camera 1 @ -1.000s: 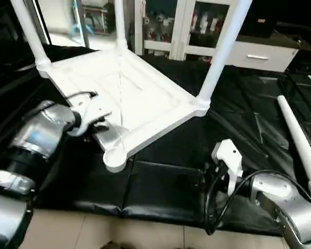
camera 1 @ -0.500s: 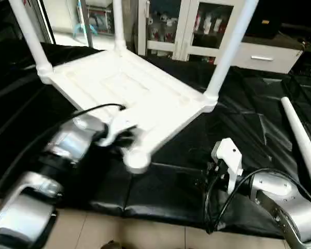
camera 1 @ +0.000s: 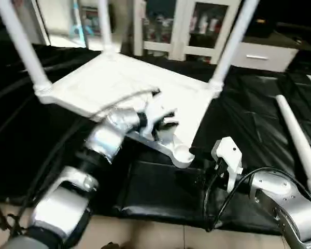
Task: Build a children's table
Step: Rotate table base
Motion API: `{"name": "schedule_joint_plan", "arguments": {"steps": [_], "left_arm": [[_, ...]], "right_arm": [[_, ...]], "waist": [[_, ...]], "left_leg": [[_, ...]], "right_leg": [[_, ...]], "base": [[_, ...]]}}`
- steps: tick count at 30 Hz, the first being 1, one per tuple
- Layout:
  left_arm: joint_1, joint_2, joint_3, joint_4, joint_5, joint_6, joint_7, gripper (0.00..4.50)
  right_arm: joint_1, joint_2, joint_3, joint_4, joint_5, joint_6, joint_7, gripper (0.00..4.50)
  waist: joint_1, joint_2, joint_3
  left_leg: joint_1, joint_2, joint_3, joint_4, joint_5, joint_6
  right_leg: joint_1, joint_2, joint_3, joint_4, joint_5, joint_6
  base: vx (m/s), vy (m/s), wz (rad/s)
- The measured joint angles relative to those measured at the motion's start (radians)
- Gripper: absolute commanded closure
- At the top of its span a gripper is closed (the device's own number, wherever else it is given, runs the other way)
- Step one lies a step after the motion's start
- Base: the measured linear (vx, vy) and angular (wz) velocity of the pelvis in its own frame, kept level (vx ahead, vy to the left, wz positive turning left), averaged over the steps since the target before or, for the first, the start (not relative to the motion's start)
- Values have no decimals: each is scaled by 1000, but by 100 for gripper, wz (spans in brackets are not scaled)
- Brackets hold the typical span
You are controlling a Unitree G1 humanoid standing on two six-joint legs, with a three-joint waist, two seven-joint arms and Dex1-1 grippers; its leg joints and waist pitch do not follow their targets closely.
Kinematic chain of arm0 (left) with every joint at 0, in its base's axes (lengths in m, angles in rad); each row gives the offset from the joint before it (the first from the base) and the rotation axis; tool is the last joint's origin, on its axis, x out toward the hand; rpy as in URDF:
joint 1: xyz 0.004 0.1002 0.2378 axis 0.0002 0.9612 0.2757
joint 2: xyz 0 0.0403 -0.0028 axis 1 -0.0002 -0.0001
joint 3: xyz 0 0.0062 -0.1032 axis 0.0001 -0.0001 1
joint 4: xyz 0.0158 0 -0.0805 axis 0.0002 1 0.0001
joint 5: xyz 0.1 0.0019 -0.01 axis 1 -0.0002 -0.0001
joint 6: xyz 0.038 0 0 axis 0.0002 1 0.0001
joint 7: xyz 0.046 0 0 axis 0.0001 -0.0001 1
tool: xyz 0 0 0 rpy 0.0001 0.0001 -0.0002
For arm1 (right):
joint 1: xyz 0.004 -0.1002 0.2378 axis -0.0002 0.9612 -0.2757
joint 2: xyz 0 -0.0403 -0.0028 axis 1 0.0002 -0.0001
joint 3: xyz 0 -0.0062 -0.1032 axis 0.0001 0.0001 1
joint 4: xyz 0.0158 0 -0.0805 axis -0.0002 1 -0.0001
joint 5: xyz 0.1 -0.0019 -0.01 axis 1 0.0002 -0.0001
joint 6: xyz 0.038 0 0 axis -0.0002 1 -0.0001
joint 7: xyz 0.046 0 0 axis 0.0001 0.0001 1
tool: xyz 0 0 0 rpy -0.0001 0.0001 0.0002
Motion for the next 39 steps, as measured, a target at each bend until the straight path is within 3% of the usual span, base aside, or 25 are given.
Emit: {"name": "schedule_joint_plan", "arguments": {"steps": [5, 6, 13, 17, 21, 28, 29, 39], "left_arm": [[-1, 80, -28, 51, 1, -33, -158, 241], [-2, 88, -46, 73, 10, -63, -181, 219], [-47, 63, -112, 224, 77, -205, -226, 214], [-81, 34, -136, 284, 101, -250, -223, 214], [-128, 18, -173, 386, 154, -292, -221, 214], [-194, 17, -220, 488, 229, -329, -251, 214], [-198, 18, -221, 495, 231, -330, -253, 243], [-237, 6, -207, 571, 231, -349, -257, 309]], "right_arm": [[25, -21, -3, -1, 1, 0, 10, 46], [26, -28, -4, -1, 1, 0, 13, 46], [36, -105, -79, 6, 0, -3, 20, 46], [43, -117, -89, 6, 0, -5, 22, 46], [71, -135, -94, 6, 0, -5, 34, 46], [88, -152, -104, -19, 2, -5, 41, 46], [91, -152, -104, -20, 2, -5, 42, 46], [104, -150, -100, -44, 7, -4, 41, 46]], "waist": [[6, 0, 0], [9, 1, 0], [8, 1, 1], [4, 4, 0], [2, 16, -1], [1, 28, -3], [1, 30, -3], [2, 32, -2]], "left_leg": [[-1, 0, 0, 0, 0, 0], [-1, 0, 0, 0, 0, 0], [0, -1, 0, 1, 0, 0], [1, 0, 0, 1, 0, 0], [1, 0, 0, 1, 0, 0], [1, 0, 0, 1, 0, 0], [2, 0, 0, 1, 0, 0], [1, 0, 0, 1, 0, 0]], "right_leg": [[0, 0, 0, -1, 0, 0], [0, -1, 0, -2, 0, 0], [2, -1, 1, -1, 0, 0], [2, -1, 0, 0, 0, 0], [2, -1, 0, -1, 0, -1], [3, -1, 0, -1, 0, -1], [3, -1, 0, -1, 0, -1], [3, -1, 0, -1, 0, -1]], "base": [[0, 0, 0], [0, 0, 0], [0, 0, 0], [0, 0, 0], [0, 0, 0], [0, 0, 0], [0, 0, 0], [0, 0, 0]]}}
